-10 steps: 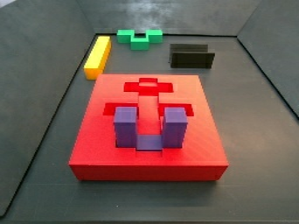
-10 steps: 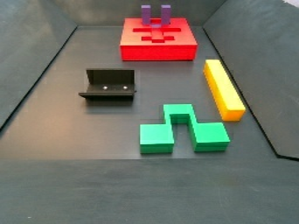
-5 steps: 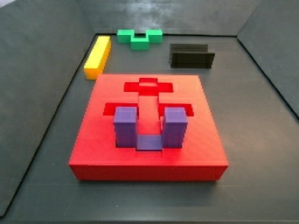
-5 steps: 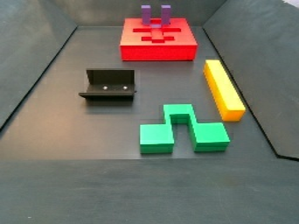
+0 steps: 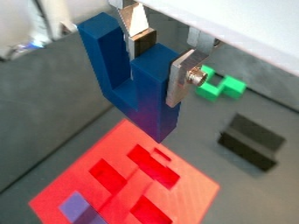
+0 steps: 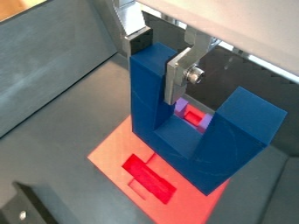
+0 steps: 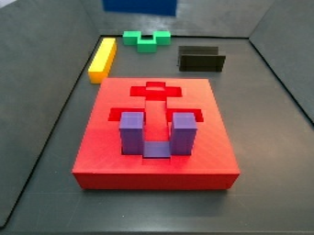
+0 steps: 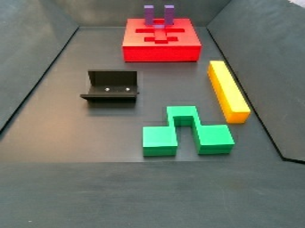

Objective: Pick up the blue object. Move up. Place the blue object on the fixture. Regrasp the blue object. Move to above the board. Insert the blue object.
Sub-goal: Insert the blue object.

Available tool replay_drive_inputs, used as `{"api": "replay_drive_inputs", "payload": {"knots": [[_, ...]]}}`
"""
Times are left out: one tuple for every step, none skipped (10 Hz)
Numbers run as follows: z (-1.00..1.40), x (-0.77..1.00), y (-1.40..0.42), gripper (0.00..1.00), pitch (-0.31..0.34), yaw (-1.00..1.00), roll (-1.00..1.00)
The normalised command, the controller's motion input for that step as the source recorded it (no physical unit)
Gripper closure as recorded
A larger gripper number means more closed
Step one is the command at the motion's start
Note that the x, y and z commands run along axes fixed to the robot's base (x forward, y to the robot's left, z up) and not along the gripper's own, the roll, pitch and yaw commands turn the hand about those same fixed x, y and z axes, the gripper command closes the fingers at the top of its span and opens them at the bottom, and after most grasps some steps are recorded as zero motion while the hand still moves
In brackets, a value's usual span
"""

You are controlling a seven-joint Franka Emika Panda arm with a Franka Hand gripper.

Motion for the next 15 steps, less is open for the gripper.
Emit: {"api": "replay_drive_inputs", "payload": {"knots": [[-0.83,0.38,0.00,1.00,-0.147,-0.50,0.00],[-0.78,0.39,0.00,1.00,-0.153,-0.38,-0.04],[-0.88,0.42,0.16,1.00,-0.084,-0.15,-0.05],[-0.93,0.38,0.25,1.00,-0.047,0.00,-0.10],[-0.87,0.24,0.21,1.00,-0.013,0.18,-0.10],[-0.62,0.17,0.05,1.00,0.009,0.45,0.00],[-0.44,0.17,0.00,1.00,0.070,0.25,0.05],[-0.12,0.00,-0.07,1.00,-0.036,0.00,0.00],[-0.24,-0.13,-0.18,1.00,-0.010,0.03,0.00],[-0.36,-0.25,-0.10,1.00,0.000,0.00,-0.06],[-0.37,-0.25,-0.05,1.00,0.000,0.00,-0.08],[-0.34,-0.13,-0.03,1.00,0.000,0.19,-0.03],[-0.28,-0.08,0.00,1.00,0.000,0.37,-0.02],[-0.25,0.00,0.00,1.00,0.000,0.37,0.00],[-0.24,0.00,0.01,1.00,0.000,0.38,0.00]]}}
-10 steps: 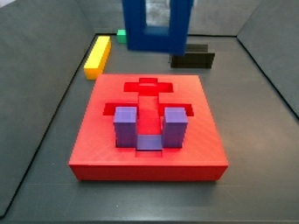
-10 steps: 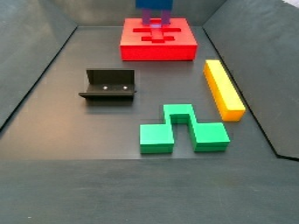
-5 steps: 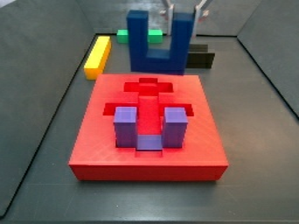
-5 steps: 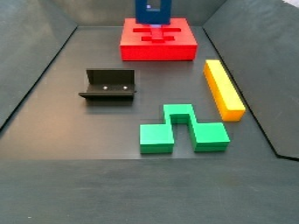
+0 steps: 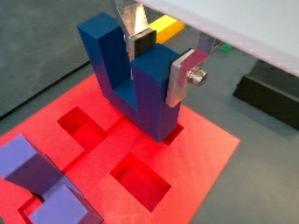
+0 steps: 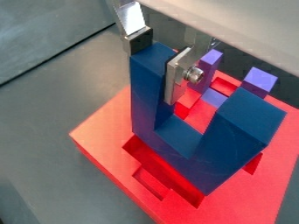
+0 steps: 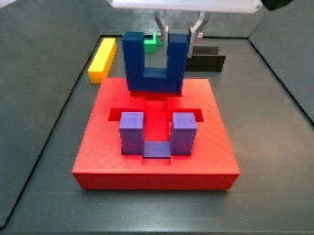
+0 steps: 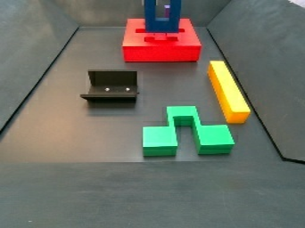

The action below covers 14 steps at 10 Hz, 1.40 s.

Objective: Pick up the blue object. Move up. Place the blue object on the fixture. Regrasp the blue object. Move to above the board. Insert the blue object.
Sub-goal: Insert the blue object.

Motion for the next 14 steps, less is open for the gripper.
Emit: {"api": "replay_drive_inputs", "payload": {"knots": [[-0.18,0.00,0.05,1.00,0.014,0.33,0.00],[-0.09,0.00,0.10,1.00,0.061,0.09,0.00],[-0.11,0.00,0.14,1.00,0.091,0.00,0.00],[-0.13,0.00,0.19,1.00,0.107,0.00,0.00],[-0.08,0.05,0.17,1.00,0.099,0.00,0.00],[-0.07,0.09,0.08,1.00,0.081,0.00,0.00],[-0.09,0.10,0.03,1.00,0.040,0.00,0.00],[-0.16,0.11,-0.02,1.00,0.043,0.00,0.00],[-0.07,0.23,-0.09,1.00,0.099,0.00,0.02],[-0.05,0.16,0.00,1.00,0.103,0.00,0.01],[-0.05,0.09,0.00,1.00,0.070,0.00,0.00],[-0.05,0.07,0.03,1.00,0.051,0.00,0.00],[-0.08,0.08,0.02,1.00,0.044,0.00,0.00],[-0.11,0.10,0.01,1.00,0.029,0.00,0.00]]}}
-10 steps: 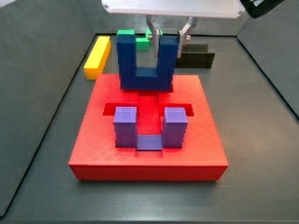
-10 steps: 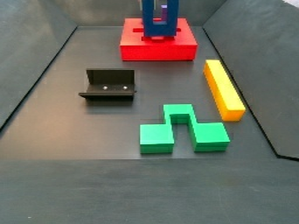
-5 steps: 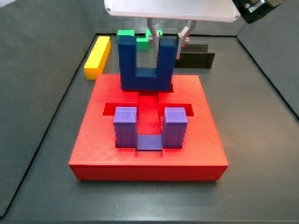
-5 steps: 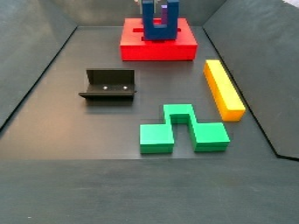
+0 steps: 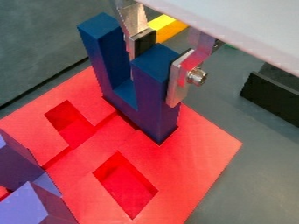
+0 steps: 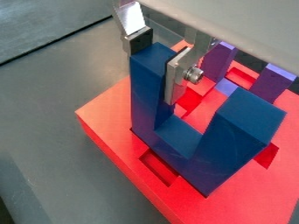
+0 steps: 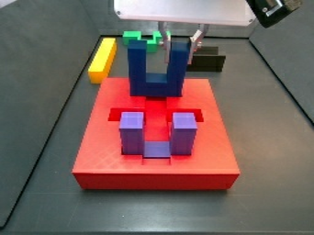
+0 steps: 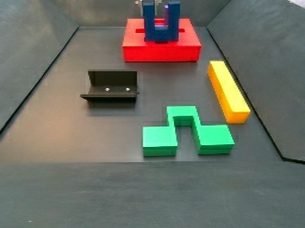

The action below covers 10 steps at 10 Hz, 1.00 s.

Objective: Pick up the blue object. Move up. Place the blue object on the fixture. Regrasp the blue object. Move to above the board. Insert the blue object.
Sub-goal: Insert the blue object.

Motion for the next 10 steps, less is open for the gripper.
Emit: {"api": "replay_drive_inputs", "payload": {"knots": [[-0.36,0.28,0.09,1.00,-0.010,0.00,0.00],[-0.45,0.25,0.09,1.00,-0.103,0.00,0.00],[-0.39,0.16,0.06,1.00,-0.114,0.00,0.00],[-0.37,0.12,0.03,1.00,-0.103,0.00,0.00],[-0.40,0.16,0.03,1.00,-0.103,0.00,0.00],[-0.47,0.19,0.05,1.00,-0.110,0.00,0.00],[-0.52,0.18,0.05,1.00,-0.123,0.00,0.00],[-0.59,0.23,0.08,1.00,-0.124,0.00,0.00],[-0.74,0.36,0.11,1.00,-0.137,0.00,0.00],[-0.66,0.46,0.02,1.00,-0.140,-0.01,0.00]]}}
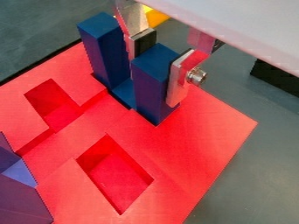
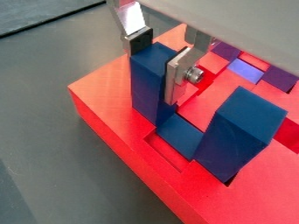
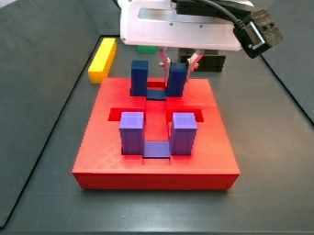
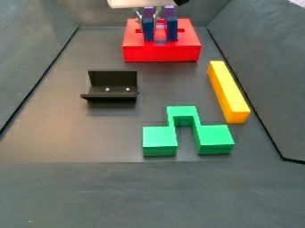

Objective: Pick up the blue object. Move up. Place the blue object on the fixture. Regrasp the blue object. Move to above the board. Insert the blue object.
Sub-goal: Insert the blue object.

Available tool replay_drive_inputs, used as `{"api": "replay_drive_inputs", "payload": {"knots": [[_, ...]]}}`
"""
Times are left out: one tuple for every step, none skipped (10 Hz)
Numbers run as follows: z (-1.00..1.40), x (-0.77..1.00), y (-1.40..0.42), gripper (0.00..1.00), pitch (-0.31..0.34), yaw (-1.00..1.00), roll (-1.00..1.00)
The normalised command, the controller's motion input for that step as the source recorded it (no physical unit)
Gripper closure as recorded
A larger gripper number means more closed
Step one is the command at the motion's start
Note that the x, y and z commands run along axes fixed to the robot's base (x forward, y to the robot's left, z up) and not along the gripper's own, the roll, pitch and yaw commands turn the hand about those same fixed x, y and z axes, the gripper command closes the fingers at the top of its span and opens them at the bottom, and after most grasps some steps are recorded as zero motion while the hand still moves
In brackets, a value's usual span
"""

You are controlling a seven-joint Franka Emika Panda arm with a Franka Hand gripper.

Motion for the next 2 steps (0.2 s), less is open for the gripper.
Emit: {"api": "replay_drive_inputs", "payload": {"knots": [[0.00,0.19,0.02,1.00,0.054,-0.05,0.00],[0.00,0.00,0.00,1.00,0.000,0.00,0.00]]}}
